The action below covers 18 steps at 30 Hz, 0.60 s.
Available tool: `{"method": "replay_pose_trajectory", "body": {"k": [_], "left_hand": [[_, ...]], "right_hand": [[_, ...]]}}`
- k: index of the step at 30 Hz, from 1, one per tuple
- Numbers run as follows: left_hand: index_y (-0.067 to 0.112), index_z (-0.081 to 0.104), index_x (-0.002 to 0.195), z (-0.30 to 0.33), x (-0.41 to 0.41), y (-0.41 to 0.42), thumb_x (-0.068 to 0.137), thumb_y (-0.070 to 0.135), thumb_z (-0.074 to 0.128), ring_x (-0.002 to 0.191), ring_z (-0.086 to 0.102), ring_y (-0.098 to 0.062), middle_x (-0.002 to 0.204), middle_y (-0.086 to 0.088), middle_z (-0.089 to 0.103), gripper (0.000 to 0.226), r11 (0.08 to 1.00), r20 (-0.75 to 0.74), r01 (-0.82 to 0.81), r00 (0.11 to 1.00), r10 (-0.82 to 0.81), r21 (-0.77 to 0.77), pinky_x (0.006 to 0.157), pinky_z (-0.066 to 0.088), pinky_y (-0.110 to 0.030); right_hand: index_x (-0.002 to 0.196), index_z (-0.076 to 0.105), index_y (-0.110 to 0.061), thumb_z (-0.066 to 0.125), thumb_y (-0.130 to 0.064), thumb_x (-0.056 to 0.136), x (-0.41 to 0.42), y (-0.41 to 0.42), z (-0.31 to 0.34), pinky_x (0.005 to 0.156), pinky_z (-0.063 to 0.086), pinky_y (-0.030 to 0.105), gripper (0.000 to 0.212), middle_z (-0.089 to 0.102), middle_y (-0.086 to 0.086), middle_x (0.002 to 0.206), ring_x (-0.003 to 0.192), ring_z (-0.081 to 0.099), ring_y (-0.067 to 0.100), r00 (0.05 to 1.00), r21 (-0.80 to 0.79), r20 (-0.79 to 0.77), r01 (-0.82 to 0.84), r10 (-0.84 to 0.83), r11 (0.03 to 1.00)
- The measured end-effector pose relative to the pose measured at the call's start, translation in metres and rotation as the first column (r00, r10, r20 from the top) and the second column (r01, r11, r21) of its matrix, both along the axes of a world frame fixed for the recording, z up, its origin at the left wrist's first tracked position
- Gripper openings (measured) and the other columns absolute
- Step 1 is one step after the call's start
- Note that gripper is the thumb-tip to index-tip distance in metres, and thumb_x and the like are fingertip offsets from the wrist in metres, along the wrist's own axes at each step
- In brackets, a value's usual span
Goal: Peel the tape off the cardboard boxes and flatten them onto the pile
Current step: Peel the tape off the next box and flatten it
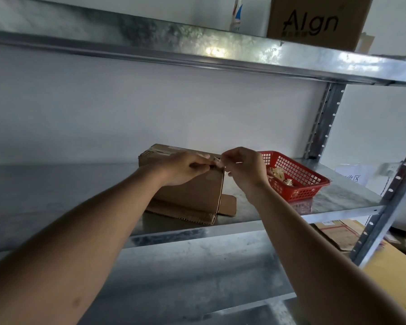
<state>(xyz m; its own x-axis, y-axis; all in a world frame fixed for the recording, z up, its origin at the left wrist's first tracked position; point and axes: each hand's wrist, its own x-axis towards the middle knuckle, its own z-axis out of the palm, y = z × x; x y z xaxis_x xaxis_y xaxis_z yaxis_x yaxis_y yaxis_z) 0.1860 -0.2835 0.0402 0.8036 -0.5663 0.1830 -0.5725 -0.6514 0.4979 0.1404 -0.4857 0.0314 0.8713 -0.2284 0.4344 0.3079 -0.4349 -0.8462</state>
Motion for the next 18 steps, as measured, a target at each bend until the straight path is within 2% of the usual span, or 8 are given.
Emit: {"method": "replay_pose_trajectory", "body": {"k": [4, 7, 9, 11, 13, 15, 18], "left_hand": [[0.053, 0.059, 0.139, 0.002, 0.002, 0.000, 0.109, 0.036, 0.050, 0.156, 0.025, -0.016, 0.166, 0.015, 0.033, 0.036, 1.000, -0.038, 0.022, 0.999, -0.021, 0.005, 0.126, 0.022, -0.047], [0.058, 0.060, 0.134, 0.000, 0.004, 0.000, 0.109, 0.034, 0.051, 0.153, 0.031, -0.014, 0.161, 0.019, 0.040, 0.036, 0.999, -0.035, 0.032, 0.999, -0.033, -0.025, 0.125, 0.025, -0.044], [0.064, 0.061, 0.124, -0.001, 0.004, -0.001, 0.108, 0.033, 0.053, 0.138, 0.047, -0.008, 0.141, 0.032, 0.054, 0.036, 0.997, -0.030, 0.041, 0.999, -0.043, -0.064, 0.117, 0.036, -0.040], [0.062, 0.063, 0.124, -0.001, 0.004, 0.000, 0.108, 0.035, 0.054, 0.124, 0.054, -0.004, 0.123, 0.037, 0.059, 0.033, 0.997, -0.038, 0.029, 0.999, -0.032, -0.076, 0.110, 0.042, -0.039], [0.052, 0.065, 0.132, -0.002, 0.006, 0.000, 0.107, 0.036, 0.054, 0.124, 0.055, -0.009, 0.127, 0.025, 0.063, 0.031, 0.997, -0.037, 0.014, 0.999, -0.017, -0.074, 0.111, 0.044, -0.042], [0.048, 0.064, 0.134, -0.002, 0.006, -0.001, 0.107, 0.037, 0.054, 0.132, 0.052, -0.013, 0.139, 0.017, 0.060, 0.031, 0.996, -0.044, 0.001, 0.999, -0.004, -0.085, 0.112, 0.041, -0.041], [0.047, 0.065, 0.134, -0.002, 0.005, -0.003, 0.106, 0.037, 0.056, 0.138, 0.047, -0.017, 0.150, 0.012, 0.054, 0.031, 0.988, -0.085, -0.038, 0.996, 0.025, -0.147, 0.106, 0.038, -0.036]], "right_hand": [[0.091, 0.082, -0.026, 0.080, -0.028, 0.088, 0.006, -0.003, 0.003, 0.088, 0.059, 0.039, 0.004, 0.076, -0.011, 0.100, 0.090, 0.069, 0.012, 0.998, -0.060, 0.004, 0.063, -0.063, 0.996], [0.109, 0.081, -0.022, 0.071, -0.028, 0.097, 0.012, -0.004, 0.005, 0.086, 0.052, 0.030, 0.017, 0.076, -0.005, 0.112, 0.101, 0.069, 0.014, 1.000, -0.237, -0.006, 0.012, -0.014, 0.971], [0.112, 0.079, -0.019, 0.060, -0.024, 0.104, 0.017, -0.004, 0.002, 0.077, 0.045, 0.027, 0.022, 0.075, -0.001, 0.109, 0.092, 0.066, 0.013, 0.996, -0.395, -0.064, -0.080, 0.060, 0.915], [0.099, 0.077, -0.015, 0.053, -0.019, 0.106, 0.022, -0.005, 0.000, 0.070, 0.040, 0.028, 0.025, 0.071, 0.006, 0.100, 0.084, 0.061, 0.017, 0.989, -0.463, -0.116, -0.138, 0.095, 0.875], [0.101, 0.075, -0.017, 0.054, -0.019, 0.105, 0.026, -0.007, -0.001, 0.076, 0.042, 0.029, 0.022, 0.066, 0.005, 0.109, 0.095, 0.061, 0.020, 0.988, -0.470, -0.132, -0.138, 0.085, 0.872], [0.105, 0.077, -0.022, 0.059, -0.022, 0.103, 0.026, -0.008, -0.001, 0.083, 0.044, 0.030, 0.018, 0.068, 0.001, 0.114, 0.101, 0.062, 0.020, 0.996, -0.468, -0.082, -0.079, 0.045, 0.880], [0.097, 0.080, -0.022, 0.068, -0.019, 0.098, 0.020, -0.006, -0.006, 0.080, 0.052, 0.031, 0.012, 0.075, -0.008, 0.096, 0.087, 0.068, 0.012, 0.997, -0.327, 0.072, 0.039, -0.016, 0.944]]}}
